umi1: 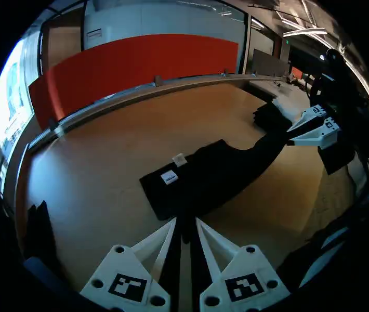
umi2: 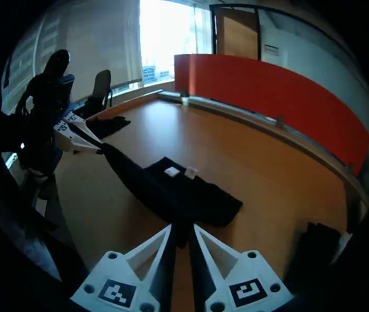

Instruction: Fold towel

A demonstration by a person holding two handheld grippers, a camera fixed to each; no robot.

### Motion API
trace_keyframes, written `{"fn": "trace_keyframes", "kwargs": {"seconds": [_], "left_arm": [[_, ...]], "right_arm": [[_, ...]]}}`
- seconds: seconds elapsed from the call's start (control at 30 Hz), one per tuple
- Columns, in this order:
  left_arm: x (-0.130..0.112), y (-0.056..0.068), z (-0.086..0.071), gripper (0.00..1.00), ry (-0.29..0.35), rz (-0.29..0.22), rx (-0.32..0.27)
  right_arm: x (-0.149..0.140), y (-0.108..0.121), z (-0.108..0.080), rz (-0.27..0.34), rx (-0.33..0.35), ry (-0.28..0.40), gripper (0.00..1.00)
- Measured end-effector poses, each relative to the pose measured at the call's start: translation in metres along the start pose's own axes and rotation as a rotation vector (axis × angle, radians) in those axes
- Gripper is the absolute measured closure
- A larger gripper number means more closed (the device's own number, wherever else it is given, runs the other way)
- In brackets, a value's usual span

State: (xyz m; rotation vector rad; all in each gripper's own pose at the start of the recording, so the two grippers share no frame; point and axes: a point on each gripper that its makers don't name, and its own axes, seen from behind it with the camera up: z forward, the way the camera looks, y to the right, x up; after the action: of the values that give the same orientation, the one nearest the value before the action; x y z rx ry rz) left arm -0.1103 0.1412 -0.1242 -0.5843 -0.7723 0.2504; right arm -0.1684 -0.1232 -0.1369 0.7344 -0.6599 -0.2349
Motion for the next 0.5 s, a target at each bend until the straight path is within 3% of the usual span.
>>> {"fn": "trace_keyframes", "kwargs": {"seconds": [0.3,0.5], "left_arm": [[-0.003,0.002,0.004,0.9,-0.014,-0.01,0.0],[0.002,-0.005,0.011,0.9,-0.01,-0.012,0.014]], "right_arm": [[-0.004,0.002,0.002,-0.013,-0.002,-0.021,0.85],[-0.002,0.009,0.008,-0.017,-0.002,-0.029,0.85]]}}
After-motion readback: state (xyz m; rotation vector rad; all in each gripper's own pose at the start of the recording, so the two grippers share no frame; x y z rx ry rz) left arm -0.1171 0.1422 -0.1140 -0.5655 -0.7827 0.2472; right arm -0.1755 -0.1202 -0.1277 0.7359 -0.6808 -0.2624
